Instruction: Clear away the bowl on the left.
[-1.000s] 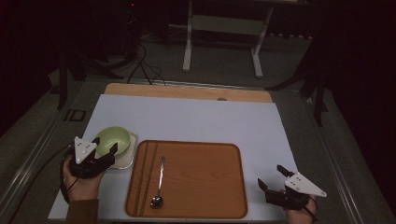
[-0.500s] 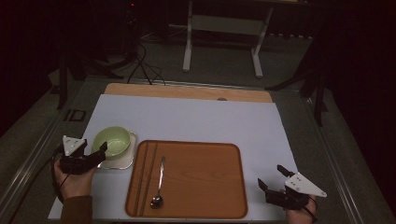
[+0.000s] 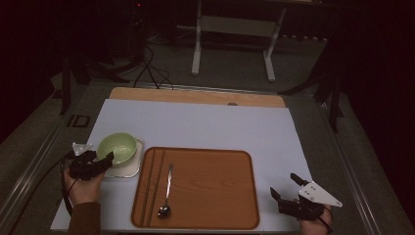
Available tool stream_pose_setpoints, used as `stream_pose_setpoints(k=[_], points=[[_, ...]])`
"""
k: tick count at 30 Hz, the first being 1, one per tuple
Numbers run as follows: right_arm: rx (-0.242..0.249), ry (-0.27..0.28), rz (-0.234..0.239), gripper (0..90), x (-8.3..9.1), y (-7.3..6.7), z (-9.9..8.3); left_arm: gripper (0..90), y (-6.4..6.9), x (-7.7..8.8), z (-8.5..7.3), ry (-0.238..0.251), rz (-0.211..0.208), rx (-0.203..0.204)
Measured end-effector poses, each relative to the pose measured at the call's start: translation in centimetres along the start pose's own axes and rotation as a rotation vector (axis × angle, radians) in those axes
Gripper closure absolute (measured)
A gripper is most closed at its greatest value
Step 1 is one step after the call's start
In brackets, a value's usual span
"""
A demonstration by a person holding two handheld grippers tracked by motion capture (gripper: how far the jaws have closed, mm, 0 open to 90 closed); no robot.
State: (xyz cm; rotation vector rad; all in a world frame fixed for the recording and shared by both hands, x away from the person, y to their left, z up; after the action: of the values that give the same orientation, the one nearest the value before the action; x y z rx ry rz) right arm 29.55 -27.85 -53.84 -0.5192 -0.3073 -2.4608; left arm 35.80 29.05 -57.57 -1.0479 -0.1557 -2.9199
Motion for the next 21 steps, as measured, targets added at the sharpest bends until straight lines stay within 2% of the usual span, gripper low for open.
stream_pose_setpoints(k=[3,9,11,16,21], points=[[0.001,-0.001,-0.001,13.8,0.0,0.0,0.0,44.5,0.1,-0.1,-0.2,-0.02,-0.027,0.036],[0.002,0.001,-0.003,13.8,0.1,0.0,0.0,59.3,-0.4,-0.9,-1.5,-0.104,-0.038,0.069],[0.002,0.001,-0.003,13.8,0.1,0.0,0.0,64.2,-0.3,-1.0,-1.6,-0.112,-0.063,0.086],[0.002,-0.001,-0.002,13.8,0.1,0.0,0.0,74.8,-0.5,-1.0,-1.8,-0.119,-0.091,0.125],[0.004,0.0,0.001,13.8,0.0,0.0,0.0,77.3,-0.5,-0.9,-1.7,-0.115,-0.111,0.151]])
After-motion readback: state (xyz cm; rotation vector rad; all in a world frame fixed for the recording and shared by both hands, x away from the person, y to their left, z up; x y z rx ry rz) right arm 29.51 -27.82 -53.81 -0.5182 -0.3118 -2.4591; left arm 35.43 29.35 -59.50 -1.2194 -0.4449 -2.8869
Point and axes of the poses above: each handheld gripper's, and its own axes: x roughly backward along the jaws, z roughly out of its top, y roughly to its right, the point moved 10 cm from there along -x, roughly forward along the jaws, and after that the axes turned 4 degrees about z, right-handed, at the moved point
